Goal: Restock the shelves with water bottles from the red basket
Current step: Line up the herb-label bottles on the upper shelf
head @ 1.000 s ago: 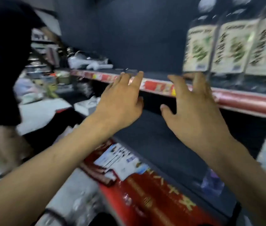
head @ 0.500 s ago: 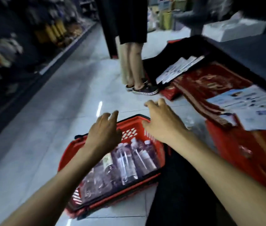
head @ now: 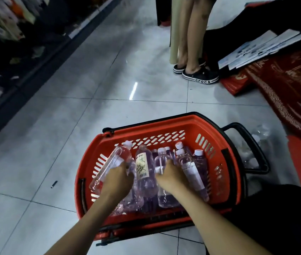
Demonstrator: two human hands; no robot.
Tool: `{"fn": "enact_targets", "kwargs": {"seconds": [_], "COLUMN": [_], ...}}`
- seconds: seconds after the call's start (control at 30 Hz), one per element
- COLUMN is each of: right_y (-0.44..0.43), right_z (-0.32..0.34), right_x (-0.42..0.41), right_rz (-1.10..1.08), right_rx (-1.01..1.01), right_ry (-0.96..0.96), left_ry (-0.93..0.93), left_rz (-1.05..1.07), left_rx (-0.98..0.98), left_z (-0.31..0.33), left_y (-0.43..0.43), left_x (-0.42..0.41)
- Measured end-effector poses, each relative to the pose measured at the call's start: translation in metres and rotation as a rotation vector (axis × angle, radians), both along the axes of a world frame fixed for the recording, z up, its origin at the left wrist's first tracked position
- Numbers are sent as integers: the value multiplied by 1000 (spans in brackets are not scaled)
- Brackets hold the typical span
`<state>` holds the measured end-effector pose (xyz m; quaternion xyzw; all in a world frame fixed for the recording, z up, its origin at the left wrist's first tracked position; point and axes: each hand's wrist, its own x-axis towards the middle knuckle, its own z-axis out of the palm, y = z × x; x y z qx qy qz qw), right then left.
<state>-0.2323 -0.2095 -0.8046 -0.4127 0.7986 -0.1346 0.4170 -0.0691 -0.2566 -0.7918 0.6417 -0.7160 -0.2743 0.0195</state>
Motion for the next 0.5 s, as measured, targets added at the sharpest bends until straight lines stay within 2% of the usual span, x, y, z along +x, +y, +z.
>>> {"fn": "enact_targets", "kwargs": {"seconds": [0.1, 0.23, 0.5], "right_y": [-2, 1, 8], "right_z": [-12, -24, -21], "right_x": [-12, -16, -23], "right_rz": [-77, 30, -49], "right_rx": [121, 336, 316], "right_ry": [-15, -127, -145], "left_ry": [6, -18, -109], "left_rz": [-10, 20, 56], "left_rx": [88, 126, 162], "left_z": [-18, -23, -30], "left_y": [9, 4, 10], "left_x": [-19, -37, -47]}}
